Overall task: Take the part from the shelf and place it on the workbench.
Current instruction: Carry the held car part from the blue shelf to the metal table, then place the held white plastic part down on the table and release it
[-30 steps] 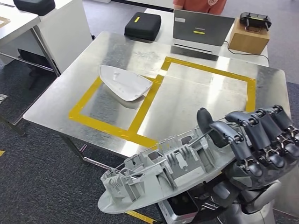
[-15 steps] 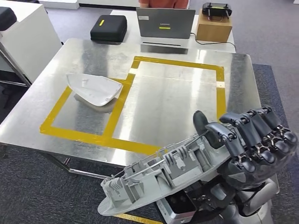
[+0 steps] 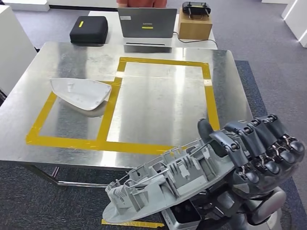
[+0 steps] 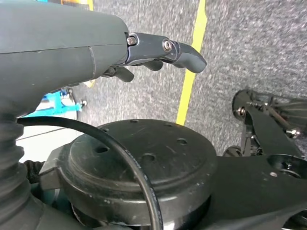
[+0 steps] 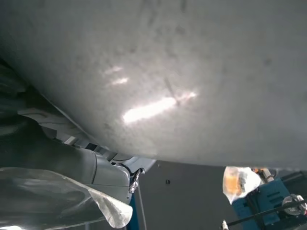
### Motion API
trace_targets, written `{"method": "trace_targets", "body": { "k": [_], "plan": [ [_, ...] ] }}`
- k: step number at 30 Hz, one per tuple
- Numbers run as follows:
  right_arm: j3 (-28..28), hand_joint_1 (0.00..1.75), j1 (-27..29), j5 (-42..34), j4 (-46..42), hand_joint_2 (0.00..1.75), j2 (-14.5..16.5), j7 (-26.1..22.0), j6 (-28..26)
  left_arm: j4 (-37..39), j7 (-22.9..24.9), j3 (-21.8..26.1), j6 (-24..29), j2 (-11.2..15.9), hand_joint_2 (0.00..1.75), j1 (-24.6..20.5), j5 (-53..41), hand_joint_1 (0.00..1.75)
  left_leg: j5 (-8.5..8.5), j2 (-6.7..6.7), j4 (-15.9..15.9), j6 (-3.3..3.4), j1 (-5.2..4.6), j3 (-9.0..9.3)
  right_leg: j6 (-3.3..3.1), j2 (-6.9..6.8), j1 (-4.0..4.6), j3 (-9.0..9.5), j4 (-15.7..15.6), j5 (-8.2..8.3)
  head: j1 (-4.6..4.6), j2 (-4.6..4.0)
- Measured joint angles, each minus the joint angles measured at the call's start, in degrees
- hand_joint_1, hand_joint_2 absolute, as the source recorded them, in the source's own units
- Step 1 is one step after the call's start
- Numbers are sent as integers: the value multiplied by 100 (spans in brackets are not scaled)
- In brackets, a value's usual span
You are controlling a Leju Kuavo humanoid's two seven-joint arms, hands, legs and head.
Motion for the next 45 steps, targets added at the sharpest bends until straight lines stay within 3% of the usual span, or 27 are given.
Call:
{"method": "trace_targets", "body": {
  "k": [2, 4, 5, 7, 9, 12, 13, 14, 15, 17, 19, 21, 24, 31, 37, 45],
  "plan": [
    [-32, 175, -2, -1, 1, 175, 0, -49, 0, 0, -15, 2, 1, -5, 175, -3, 0, 0, -23, 98, 1, -20, -8, 30, -22, -159, 13, 446, -784, 335, 0, 0],
    [-55, 175, -3, -2, 1, 175, 1, -90, 0, 0, -25, 2, -1, -9, 175, -1, -10, 0, -50, 176, 18, -64, -43, 41, -85, -331, 49, 791, -1389, 473, 0, 1],
    [-70, 175, 7, -2, 1, 175, 2, -118, 0, 0, -32, 2, -6, -8, 175, 0, -22, 0, -59, 216, 25, -86, -61, 41, -117, -358, 67, 838, -1477, 456, -2, 1],
    [-123, 175, 47, -2, 1, 175, 4, -184, 0, 0, -57, 2, -18, -4, 175, -3, -52, 0, -83, 288, 34, -133, -71, 44, -179, -258, 65, 828, -1486, 467, -2, 2],
    [-187, 175, 77, -1, 1, 175, 10, -234, -1, 0, -84, 2, -40, -2, 175, -10, -75, 0, -223, 146, 189, -201, -54, -5, -237, -159, 36, 824, -1500, 483, -9, 2],
    [-268, 175, 98, 2, 11, 175, 31, -273, 0, -1, -106, 3, -94, 0, 175, -17, -93, 0, -743, -175, 1197, -267, -23, -433, -299, -21, 13, 822, -1506, 494, -21, 2],
    [-290, 175, 113, 2, 18, 175, 36, -279, 0, -2, -109, 3, -107, 5, 175, -28, -93, 0, -851, -211, 1527, -274, -21, -575, -306, 25, 13, 824, -1504, 495, -21, 2],
    [-310, 175, 132, 3, 28, 175, 39, -274, 0, -2, -109, 4, -116, 10, 175, -39, -96, 0, -850, -229, 1686, -274, -21, -641, -308, 67, 13, 827, -1501, 495, -21, 2],
    [-327, 175, 149, 3, 41, 175, 44, -266, 0, -1, -107, 4, -124, 13, 175, -48, -99, 0, -732, -237, 1620, -268, -21, -611, -308, 108, 12, 831, -1495, 494, -21, 2],
    [-355, 175, 166, 4, 64, 175, 62, -248, 0, 0, -98, 3, -132, 5, 175, -49, -114, 0, -295, -255, 946, -240, -14, -335, -300, 184, 12, 835, -1477, 492, -21, 2],
    [-395, 175, 168, 3, 76, 175, 89, -258, 0, 0, -89, 3, -134, -9, 175, -36, -136, 0, -44, -292, 305, -206, -14, -90, -260, 233, 31, 805, -1446, 496, -22, 2],
    [-447, 175, 172, 3, 82, 175, 108, -283, 0, 0, -85, 4, -134, -28, 175, -27, -152, 0, -47, -319, 117, -188, -16, -47, -253, 246, 52, 753, -1419, 499, -13, 2],
    [-486, 175, 175, 1, 87, 175, 112, -296, 0, 0, -85, 4, -135, -45, 175, -26, -156, 0, -42, -330, 96, -166, -30, -65, -268, 231, 43, 737, -1431, 520, -6, 2],
    [-519, 175, 172, 1, 111, 175, 140, -367, 0, 0, -81, 4, -165, -48, 175, -27, -168, 0, -29, -328, 103, -111, -53, -74, -185, 232, 20, 751, -1485, 568, -7, 2],
    [-596, 175, 177, 1, 183, 175, 140, -363, 0, 0, -80, 4, -194, -48, 175, -27, -178, 0, -29, -328, 104, -104, -59, -73, -161, 232, 11, 745, -1484, 567, -9, 2],
    [-631, 175, 157, 0, 421, 175, 137, -16, 2, 0, -78, 4, -188, -48, 175, -26, -187, 0, -26, -328, 100, -105, -51, -84, -160, 232, 14, 735, -1472, 566, -10, 2]
  ]
}}
